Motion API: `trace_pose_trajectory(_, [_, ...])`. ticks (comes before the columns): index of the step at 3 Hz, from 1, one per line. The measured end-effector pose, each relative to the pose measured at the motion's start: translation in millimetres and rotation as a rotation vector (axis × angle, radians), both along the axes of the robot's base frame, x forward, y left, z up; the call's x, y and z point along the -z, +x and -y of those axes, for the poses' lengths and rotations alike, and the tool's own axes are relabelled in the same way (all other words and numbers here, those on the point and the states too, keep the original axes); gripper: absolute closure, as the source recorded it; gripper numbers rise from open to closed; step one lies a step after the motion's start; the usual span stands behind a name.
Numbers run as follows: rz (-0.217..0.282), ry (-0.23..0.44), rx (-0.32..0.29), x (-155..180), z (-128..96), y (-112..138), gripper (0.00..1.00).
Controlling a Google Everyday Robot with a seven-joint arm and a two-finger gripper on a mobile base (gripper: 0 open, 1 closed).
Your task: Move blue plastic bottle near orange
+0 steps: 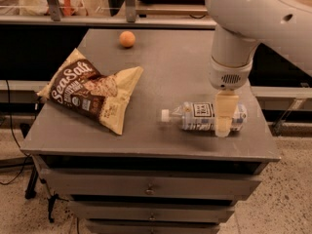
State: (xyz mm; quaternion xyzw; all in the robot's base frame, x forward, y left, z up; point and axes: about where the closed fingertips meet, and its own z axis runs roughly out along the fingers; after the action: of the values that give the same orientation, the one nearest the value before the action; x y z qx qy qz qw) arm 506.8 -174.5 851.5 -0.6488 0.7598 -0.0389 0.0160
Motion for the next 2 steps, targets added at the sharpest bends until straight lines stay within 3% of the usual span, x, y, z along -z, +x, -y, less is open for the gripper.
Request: trace_pose_trajectory(2, [-0.03,-0.028,0.022,15.0,3.3,0.9,0.45])
